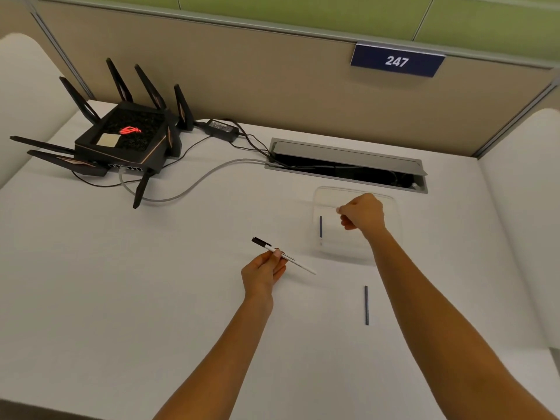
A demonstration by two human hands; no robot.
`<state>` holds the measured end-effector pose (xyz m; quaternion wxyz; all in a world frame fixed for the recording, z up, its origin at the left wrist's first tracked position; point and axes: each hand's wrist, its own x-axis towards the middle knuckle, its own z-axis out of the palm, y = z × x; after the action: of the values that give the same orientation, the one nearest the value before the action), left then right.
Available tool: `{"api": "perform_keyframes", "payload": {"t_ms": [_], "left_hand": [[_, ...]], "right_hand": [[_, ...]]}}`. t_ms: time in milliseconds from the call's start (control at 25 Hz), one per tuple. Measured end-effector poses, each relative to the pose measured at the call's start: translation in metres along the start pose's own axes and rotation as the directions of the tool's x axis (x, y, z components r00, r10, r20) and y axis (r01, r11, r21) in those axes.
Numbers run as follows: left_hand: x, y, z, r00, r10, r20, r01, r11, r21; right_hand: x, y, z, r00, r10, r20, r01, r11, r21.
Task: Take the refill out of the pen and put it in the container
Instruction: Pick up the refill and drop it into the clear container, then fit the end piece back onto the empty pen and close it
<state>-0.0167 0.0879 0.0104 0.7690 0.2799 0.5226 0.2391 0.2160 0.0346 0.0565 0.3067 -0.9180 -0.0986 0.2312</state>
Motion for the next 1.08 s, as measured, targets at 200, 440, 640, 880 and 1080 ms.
{"api": "perform_keyframes", "payload": {"t_ms": [200, 440, 640, 880, 1080], "left_hand": [[-0.013, -0.004, 0.01, 0.999, 0.009, 0.041, -0.01, 1.0, 0.003], [-0.029, -0.011, 0.021, 0.998, -0.008, 0.07, 0.007, 1.0, 0.017], [-0.038, -0.016, 0.022, 0.997, -0.025, 0.076, 0.025, 1.0, 0.01], [-0.047, -0.017, 0.022, 0.997, -0.035, 0.064, 0.036, 0.999, -0.005], [-0.049, -0.017, 0.023, 0.997, -0.048, 0.055, 0.05, 0.998, -0.028]], "right_hand": [[-0.054, 0.05, -0.049, 0.995, -0.052, -0.089, 0.066, 0.984, 0.165], [-0.093, 0.14, -0.023, 0.989, 0.146, 0.021, -0.145, 0.988, -0.043], [-0.114, 0.162, 0.008, 0.994, 0.11, -0.024, -0.113, 0.983, -0.144], [-0.12, 0.158, 0.025, 0.993, 0.11, -0.045, -0.117, 0.975, -0.188], [-0.126, 0.152, 0.017, 0.997, 0.07, -0.029, -0.071, 0.995, -0.064]]}}
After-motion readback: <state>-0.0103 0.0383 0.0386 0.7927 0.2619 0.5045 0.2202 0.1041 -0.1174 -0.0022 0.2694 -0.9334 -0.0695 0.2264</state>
